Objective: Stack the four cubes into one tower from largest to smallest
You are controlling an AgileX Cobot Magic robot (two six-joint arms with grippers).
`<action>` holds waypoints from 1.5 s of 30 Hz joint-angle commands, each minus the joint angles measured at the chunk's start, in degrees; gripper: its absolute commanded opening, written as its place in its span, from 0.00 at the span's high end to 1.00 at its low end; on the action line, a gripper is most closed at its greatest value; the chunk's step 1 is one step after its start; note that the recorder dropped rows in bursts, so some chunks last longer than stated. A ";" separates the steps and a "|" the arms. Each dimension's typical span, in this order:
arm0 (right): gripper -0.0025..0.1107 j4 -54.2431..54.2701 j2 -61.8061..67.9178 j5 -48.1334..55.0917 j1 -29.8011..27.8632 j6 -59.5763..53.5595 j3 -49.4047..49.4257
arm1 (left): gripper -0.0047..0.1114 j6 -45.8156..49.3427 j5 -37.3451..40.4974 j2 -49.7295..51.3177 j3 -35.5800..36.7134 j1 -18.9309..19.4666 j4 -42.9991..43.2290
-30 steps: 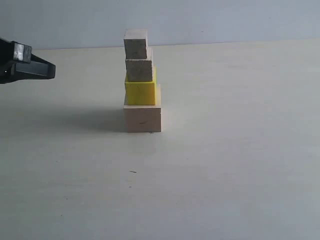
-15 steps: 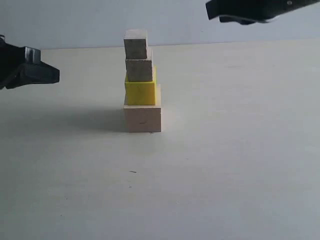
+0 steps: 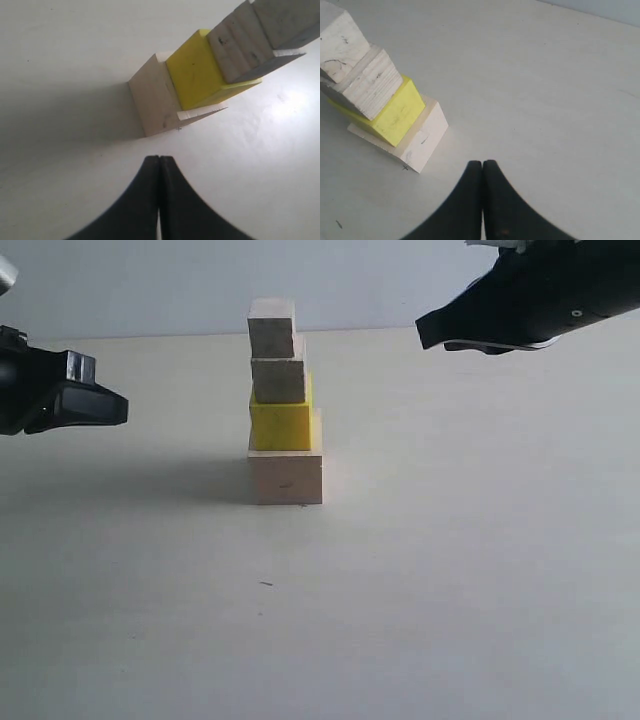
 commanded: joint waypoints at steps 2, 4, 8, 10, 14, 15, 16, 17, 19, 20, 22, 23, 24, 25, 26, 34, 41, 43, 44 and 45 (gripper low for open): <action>0.98 -0.08 -0.49 -0.17 0.00 -0.09 0.23 | 0.96 0.01 -0.15 -0.07 0.21 0.14 1.20; 0.98 -0.08 -0.49 -0.17 0.00 -0.09 0.23 | 0.96 0.01 -0.15 -0.07 0.21 0.14 1.20; 0.98 -0.08 -0.49 -0.17 0.00 -0.09 0.23 | 0.96 0.01 -0.15 -0.07 0.21 0.14 1.20; 0.98 -0.08 -0.49 -0.17 0.00 -0.09 0.23 | 0.96 0.01 -0.15 -0.07 0.21 0.14 1.20; 0.98 -0.08 -0.49 -0.17 0.00 -0.09 0.23 | 0.96 0.01 -0.15 -0.07 0.21 0.14 1.20; 0.98 -0.08 -0.49 -0.17 0.00 -0.09 0.23 | 0.96 0.01 -0.15 -0.07 0.21 0.14 1.20; 0.98 -0.08 -0.49 -0.17 0.00 -0.09 0.23 | 0.96 0.01 -0.15 -0.07 0.21 0.14 1.20; 0.98 -0.08 -0.49 -0.28 0.00 -0.09 0.23 | 0.96 0.01 -0.15 -0.07 0.21 0.14 1.20; 0.98 -0.08 -0.49 -0.28 0.00 -0.09 0.23 | 0.96 0.01 -0.15 -0.07 0.21 0.14 1.20; 0.98 -0.08 -0.49 -0.27 0.00 -0.20 0.23 | 0.96 0.01 -0.15 -0.07 0.21 0.14 1.20; 0.98 -0.08 -0.49 -0.27 0.00 -0.20 0.23 | 0.96 0.01 -0.15 -0.07 0.21 0.14 1.20; 0.98 -0.08 -0.49 -0.27 0.00 -0.20 0.23 | 0.96 0.01 -0.15 -0.07 0.21 0.14 1.20; 0.98 -0.08 -0.49 -0.27 0.00 -0.20 0.23 | 0.96 0.01 -0.15 -0.07 0.21 0.14 1.20; 0.98 -0.08 -0.49 -0.27 0.00 -0.20 0.23 | 0.96 0.01 -0.15 -0.07 0.21 0.14 1.20; 0.98 -0.08 -0.49 -0.27 0.00 -0.20 0.23 | 0.96 0.01 -0.15 -0.30 0.21 0.14 1.20; 0.98 -0.08 -0.49 -0.42 0.00 -0.20 0.23 | 0.96 1.71 -0.79 -7.89 0.21 0.14 4.43; 0.98 -0.08 -0.49 -0.42 0.00 -0.20 0.23 | 0.96 1.93 -12.06 -22.25 0.21 1.55 10.59; 0.98 -0.08 -0.49 -0.42 0.00 -0.20 0.23 | 0.96 1.93 -13.48 -25.80 0.21 4.15 10.59; 0.98 -0.08 -0.49 -0.42 0.00 -0.20 0.23 | 0.96 1.93 -13.66 -27.63 0.21 5.93 10.59; 0.98 -0.08 -0.49 -0.42 0.00 -0.20 0.23 | 0.96 1.93 -13.66 -29.07 0.21 7.52 10.48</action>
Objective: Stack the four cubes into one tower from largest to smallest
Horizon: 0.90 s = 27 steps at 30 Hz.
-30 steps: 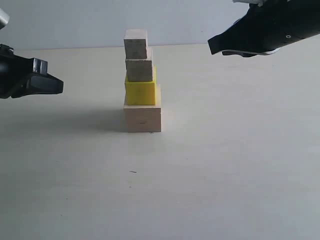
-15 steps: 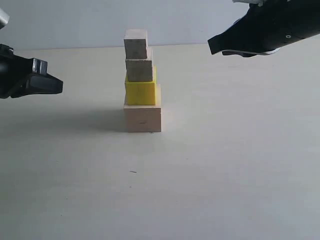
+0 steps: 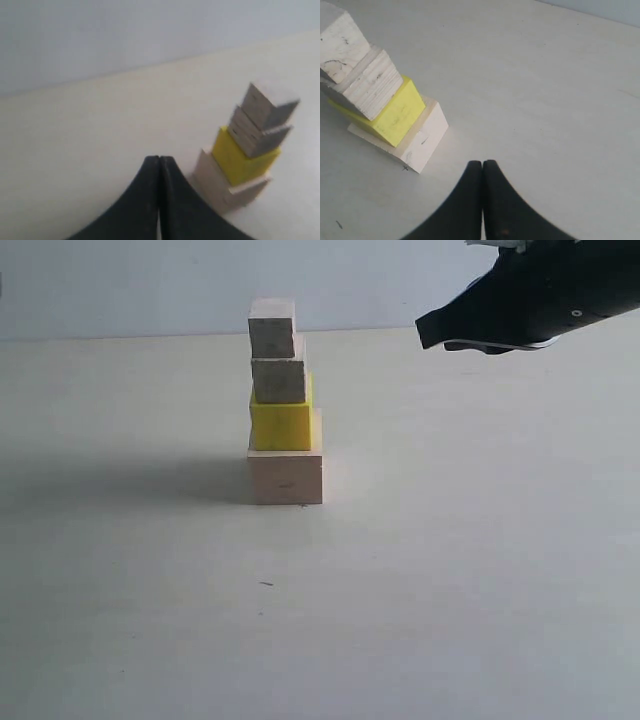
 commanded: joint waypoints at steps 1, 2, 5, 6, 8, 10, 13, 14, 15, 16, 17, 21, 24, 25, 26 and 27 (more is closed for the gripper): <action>0.98 -0.08 -0.49 -0.42 0.00 -0.20 0.23 | 0.96 0.00 -2.53 -7.45 0.12 6.80 0.32; 0.98 -0.08 -0.49 -0.42 0.00 -0.20 0.23 | 0.96 -0.31 -2.41 -9.11 0.12 8.72 0.09; 0.98 -0.08 -0.49 -0.42 0.00 -0.20 0.23 | 0.96 -0.31 -2.41 -13.89 0.12 12.77 0.07; 0.98 -0.08 -0.49 -0.42 0.00 -0.20 0.23 | 0.96 -0.31 -2.41 -15.00 0.12 13.61 0.07; 0.98 -0.08 -0.49 -0.42 0.00 -0.20 0.23 | 0.96 -0.31 -2.84 -17.89 0.12 14.38 0.07; 0.98 -0.08 -0.49 -0.42 0.00 -0.20 0.23 | 0.96 -0.12 -2.95 -20.38 0.12 14.52 0.07; 0.98 -0.08 -0.49 -0.42 0.00 -0.20 0.23 | 0.96 0.82 -3.55 -22.73 0.12 14.52 0.58; 0.98 -0.08 -0.49 -0.42 0.00 -0.20 0.23 | 0.96 1.59 -4.25 -23.18 0.12 14.52 1.00; 0.98 -0.08 -0.49 -0.42 0.00 -0.20 0.23 | 0.96 2.42 -4.88 -23.52 0.12 14.52 1.33; 0.98 -0.08 -0.49 -0.42 0.00 -0.20 0.23 | 0.96 3.12 -6.07 -23.98 0.12 14.52 1.32; 0.98 -0.08 -0.49 -0.42 0.00 -0.20 0.23 | 0.96 3.13 -7.08 -24.25 0.12 14.52 1.32; 0.98 -0.08 -0.49 -0.42 0.00 -0.20 0.23 | 0.96 3.13 -11.21 -24.99 0.12 14.52 1.32; 0.98 -0.08 -0.49 -0.41 0.00 -0.09 0.23 | 0.96 3.13 -12.19 -25.08 0.12 14.52 1.32; 0.98 -0.08 -0.49 -0.41 0.00 -0.09 0.23 | 0.96 3.13 -12.19 -25.08 0.12 14.52 1.32; 0.98 -0.08 -0.49 -0.41 0.00 -0.09 0.23 | 0.96 3.13 -12.19 -25.08 0.12 14.52 1.32; 0.98 -0.08 -0.49 -0.41 0.00 -0.09 0.23 | 0.96 3.13 -12.19 -25.08 0.12 14.52 1.32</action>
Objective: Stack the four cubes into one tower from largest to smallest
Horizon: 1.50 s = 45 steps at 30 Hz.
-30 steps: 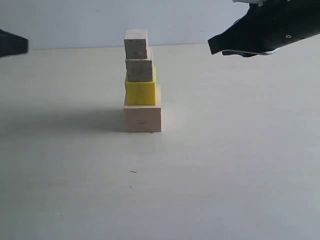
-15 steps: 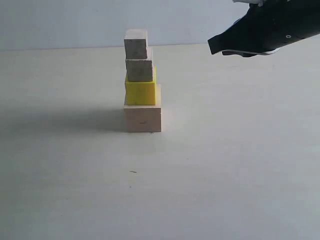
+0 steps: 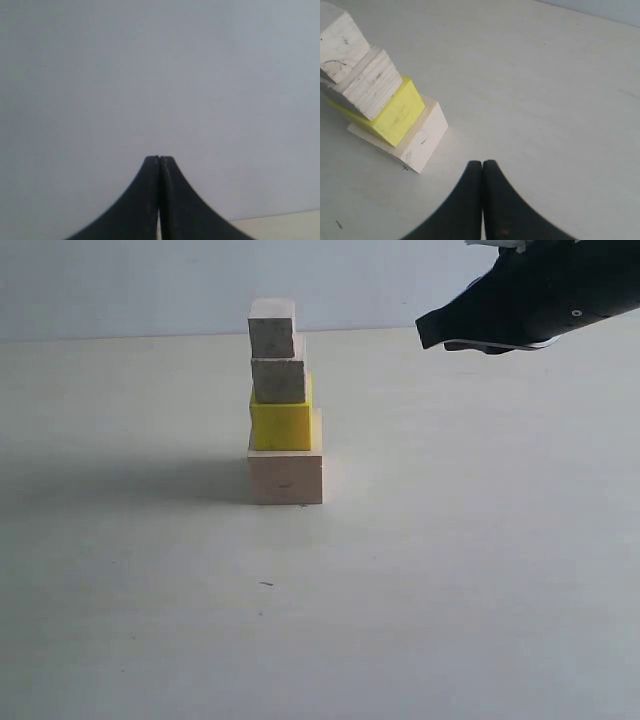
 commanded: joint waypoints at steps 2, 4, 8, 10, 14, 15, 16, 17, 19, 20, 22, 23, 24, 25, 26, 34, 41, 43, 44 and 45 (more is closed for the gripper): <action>0.98 -0.08 -0.49 -0.41 0.00 -0.20 0.23 | 0.96 0.11 -1.02 -0.49 0.12 0.23 -0.18; 0.98 -0.08 -0.49 -0.41 0.00 -0.20 0.23 | 0.96 0.11 -1.29 -0.49 0.12 0.23 -0.09; 0.98 -0.08 -0.49 -0.41 0.00 -0.20 0.23 | 0.96 0.11 -3.21 -0.49 0.12 0.23 1.37; 0.98 -0.08 -0.49 -0.41 0.00 -0.09 0.23 | 0.96 0.11 -3.72 -0.49 0.12 0.23 1.69; 0.98 -0.08 -0.49 -0.41 0.00 -0.09 0.23 | 0.96 -0.61 -3.05 -0.49 0.12 0.23 1.69; 0.98 -0.08 -0.49 -0.41 0.00 -0.09 0.23 | 0.96 -0.87 -2.58 -0.60 0.12 0.23 1.75; 0.98 -0.08 -0.49 -0.41 0.00 -0.20 0.23 | 0.96 -1.97 -1.77 -0.85 0.12 0.23 2.77; 0.98 -0.08 -0.49 -0.41 0.00 -0.20 0.23 | 0.96 -3.81 -0.68 -1.21 0.12 0.23 4.95; 0.98 -0.08 -0.49 -0.41 0.00 -0.20 0.23 | 0.96 -9.48 1.40 -2.06 0.66 0.23 11.26; 0.98 -0.08 -0.49 -0.41 0.00 -0.20 0.23 | 0.96 -15.02 1.80 -2.78 1.51 0.23 15.23; 0.98 -0.08 -0.49 -0.41 0.00 -0.08 0.23 | 0.96 -25.25 1.81 -4.85 4.01 0.23 24.11; 0.98 -0.08 -0.49 -0.41 0.00 -0.08 0.23 | 0.96 -31.49 1.81 -6.21 5.78 0.23 28.80; 0.98 -0.08 -0.49 -0.41 0.00 -0.08 0.23 | 0.96 -36.22 1.81 -7.42 7.81 0.23 32.23; 0.98 -0.08 -0.49 -0.41 0.00 -0.08 0.23 | 0.96 -41.20 1.81 -8.95 9.99 0.23 35.89; 0.98 -0.08 -0.49 -0.41 0.00 -0.08 0.23 | 0.96 -45.04 1.69 -10.51 12.29 0.23 38.56; 0.98 -0.08 -0.49 -0.41 0.00 -0.19 0.23 | 0.96 -49.67 1.07 -22.26 26.99 0.23 41.01; 0.98 -0.08 -0.49 -0.41 0.00 -0.19 0.23 | 0.96 -53.10 1.20 -29.88 37.07 0.23 41.01; 0.98 -0.08 -0.49 -0.41 0.00 -0.19 0.23 | 0.96 -53.24 1.20 -31.15 38.60 0.23 41.01; 0.98 -0.08 -0.49 -0.41 0.00 -0.19 0.23 | 0.96 -53.24 1.20 -31.78 39.56 0.23 41.01; 0.98 -0.08 -0.49 -0.41 0.00 -0.19 0.23 | 0.96 -53.24 1.20 -32.08 40.12 0.23 40.89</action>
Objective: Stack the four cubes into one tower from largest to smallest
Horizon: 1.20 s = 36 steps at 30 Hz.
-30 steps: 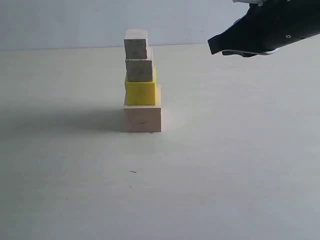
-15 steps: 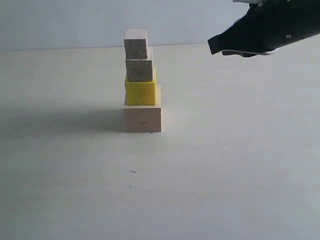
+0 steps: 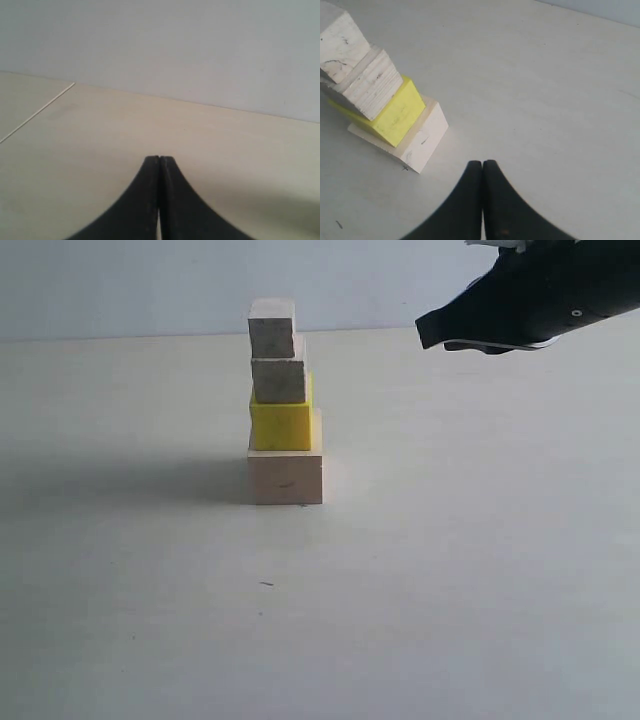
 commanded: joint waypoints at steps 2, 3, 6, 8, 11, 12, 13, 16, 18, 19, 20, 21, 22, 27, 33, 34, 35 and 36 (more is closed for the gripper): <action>0.98 -0.08 -0.49 -0.41 0.00 -0.19 0.23 | 0.96 -0.75 -0.47 -2.13 3.80 0.23 -0.15; 0.98 -0.08 -0.49 -0.41 0.00 -0.19 0.23 | 0.96 -0.75 -0.47 -2.13 4.41 0.23 -0.15; 0.98 -0.08 -0.49 -0.41 0.00 -0.19 0.23 | 0.96 -0.75 -0.47 -2.37 5.94 0.23 -0.56; 0.98 -0.08 -0.49 -0.41 0.00 -0.19 0.23 | 0.96 -0.75 -0.35 -2.72 7.00 0.23 -0.56; 0.98 -0.08 -0.49 -0.41 0.00 -0.19 0.23 | 0.96 -0.75 -0.35 -4.46 8.51 0.23 -0.56; 0.98 -0.08 -0.49 -0.41 0.00 -0.19 0.23 | 0.96 -0.75 -0.35 -4.98 9.07 0.23 -0.56; 0.98 -0.08 -0.49 -0.41 0.00 -0.19 0.23 | 0.96 -0.75 -0.35 -4.98 9.07 0.23 -0.56; 0.98 -0.08 -0.49 -0.41 0.00 -0.19 0.23 | 0.96 -0.75 1.08 -4.98 9.07 0.13 -0.56; 0.98 -0.08 -0.49 -0.41 0.00 -0.19 0.23 | 0.96 -0.75 1.39 -4.98 9.07 -0.46 -0.35; 0.98 -0.08 -0.49 -0.41 0.00 -0.19 0.23 | 0.96 -0.75 1.39 -4.98 9.07 -1.00 -0.37; 0.98 -0.08 -0.49 -0.41 0.00 -0.19 0.23 | 0.96 -0.75 1.39 -4.98 9.07 -1.56 -0.37; 0.98 -0.08 -0.49 -0.41 0.00 -0.19 0.23 | 0.96 -0.75 1.39 -4.98 9.07 -2.02 -0.21; 0.98 -0.08 -0.49 -0.41 0.00 -0.19 0.23 | 0.96 -0.75 1.25 -4.98 9.07 -2.64 -0.09; 0.98 -0.08 -0.49 -0.41 0.00 -0.19 0.23 | 0.96 -0.75 1.11 -4.98 9.07 -4.60 0.68; 0.98 -0.08 -0.49 -0.41 0.00 -0.19 0.23 | 0.96 -0.75 1.03 -4.98 9.07 -4.61 0.96; 0.98 -0.08 -0.49 -0.41 0.00 -0.19 0.23 | 0.96 -0.75 1.03 -4.98 9.07 -4.61 0.96; 0.98 -0.08 -0.49 -0.41 0.00 -0.19 0.23 | 0.96 -0.75 1.03 -4.98 9.07 -4.61 0.96; 0.98 -0.08 -0.49 -0.41 0.00 -0.19 0.23 | 0.96 -0.75 1.03 -4.98 9.07 -4.61 0.96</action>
